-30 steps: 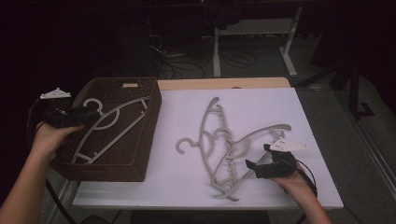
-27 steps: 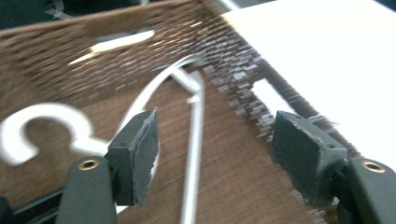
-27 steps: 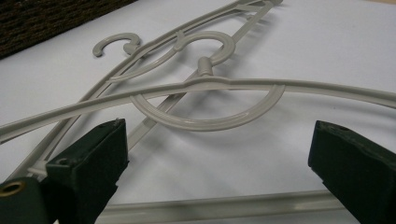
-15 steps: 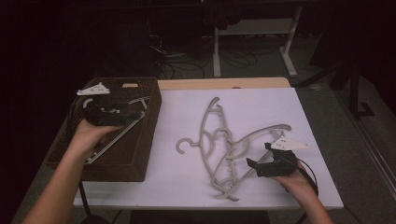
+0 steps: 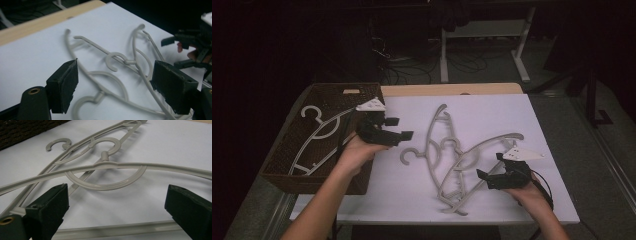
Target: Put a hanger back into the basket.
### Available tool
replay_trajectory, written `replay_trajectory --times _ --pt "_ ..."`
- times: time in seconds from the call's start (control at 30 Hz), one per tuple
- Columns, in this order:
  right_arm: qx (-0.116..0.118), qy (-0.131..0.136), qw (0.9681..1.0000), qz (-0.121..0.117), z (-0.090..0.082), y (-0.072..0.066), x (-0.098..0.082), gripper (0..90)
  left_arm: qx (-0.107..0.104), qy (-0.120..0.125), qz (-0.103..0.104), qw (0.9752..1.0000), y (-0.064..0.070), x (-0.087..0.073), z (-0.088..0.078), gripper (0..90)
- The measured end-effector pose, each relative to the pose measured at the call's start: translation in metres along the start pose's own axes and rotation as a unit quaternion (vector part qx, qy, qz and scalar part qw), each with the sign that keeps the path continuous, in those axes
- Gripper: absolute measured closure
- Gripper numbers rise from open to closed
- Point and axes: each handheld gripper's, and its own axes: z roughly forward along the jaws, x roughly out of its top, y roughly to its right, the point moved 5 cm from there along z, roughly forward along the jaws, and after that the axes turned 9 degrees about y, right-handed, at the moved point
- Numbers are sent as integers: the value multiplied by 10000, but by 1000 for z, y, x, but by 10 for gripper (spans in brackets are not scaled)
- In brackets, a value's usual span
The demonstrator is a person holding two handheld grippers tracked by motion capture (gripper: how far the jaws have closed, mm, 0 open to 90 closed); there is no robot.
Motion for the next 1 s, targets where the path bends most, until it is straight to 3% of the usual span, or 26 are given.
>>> replay_trajectory --times 0.03,0.1,0.3,0.4,0.53,0.83,1.0 --pt "0 0 10000 0 0 0 0 51 0 0 0 10000 0 0 0 215" --pt "-2 4 10000 -5 0 1 0 51 -171 -187 68 9997 14 -11 22 214" --pt "-5 3 10000 -5 0 1 0 51 -406 -495 144 9978 35 -31 60 214" --pt "-9 -5 10000 -7 0 0 0 51 -451 -626 180 9969 41 -38 70 214" --pt "-4 -9 10000 -18 0 0 0 51 -586 -879 273 9940 55 -53 91 217" --pt "4 2 10000 -27 -1 0 -1 51 -583 -1453 559 9861 71 -84 124 293" --pt "10 5 10000 -31 -1 0 -1 51 -502 -1552 630 9846 72 -92 128 403"
